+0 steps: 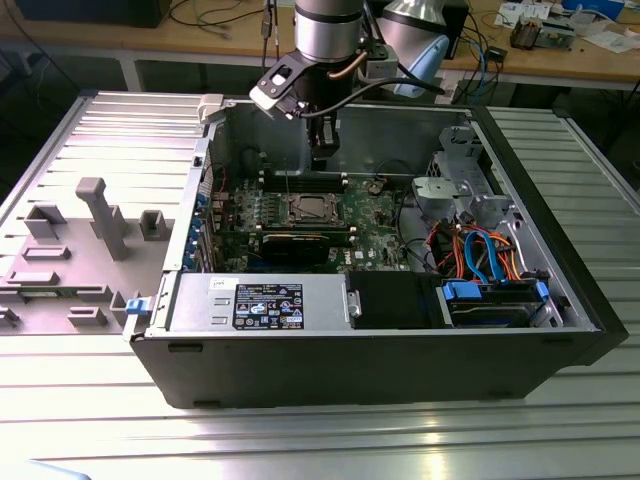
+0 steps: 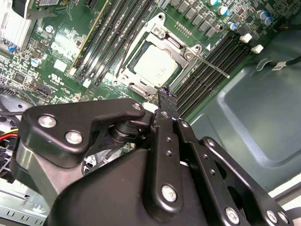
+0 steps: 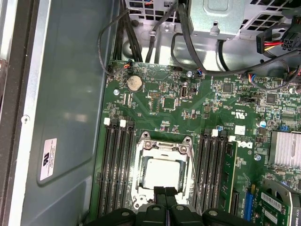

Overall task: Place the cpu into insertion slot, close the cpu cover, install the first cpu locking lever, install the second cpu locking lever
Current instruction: 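Install the first cpu locking lever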

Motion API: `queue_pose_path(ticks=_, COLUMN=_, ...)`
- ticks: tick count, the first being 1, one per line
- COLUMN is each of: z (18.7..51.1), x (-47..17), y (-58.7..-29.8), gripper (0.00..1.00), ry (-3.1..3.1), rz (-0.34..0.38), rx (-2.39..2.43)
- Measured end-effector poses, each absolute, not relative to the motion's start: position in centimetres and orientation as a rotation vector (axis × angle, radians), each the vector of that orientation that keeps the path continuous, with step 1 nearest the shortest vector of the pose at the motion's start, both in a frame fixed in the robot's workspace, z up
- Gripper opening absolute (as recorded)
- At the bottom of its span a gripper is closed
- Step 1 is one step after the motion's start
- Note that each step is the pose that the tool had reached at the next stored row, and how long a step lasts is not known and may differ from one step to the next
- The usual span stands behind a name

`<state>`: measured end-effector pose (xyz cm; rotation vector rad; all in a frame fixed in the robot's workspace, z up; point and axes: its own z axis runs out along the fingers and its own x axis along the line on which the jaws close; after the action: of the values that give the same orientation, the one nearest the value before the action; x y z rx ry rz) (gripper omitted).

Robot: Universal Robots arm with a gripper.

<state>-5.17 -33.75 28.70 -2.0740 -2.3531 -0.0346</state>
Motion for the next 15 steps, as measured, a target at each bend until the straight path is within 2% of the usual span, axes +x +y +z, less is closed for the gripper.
queue_pose_path(ticks=15, z=28.76, x=-5.23, y=-33.75, gripper=0.11, ry=-2.474, rz=-0.035, rx=-1.926)
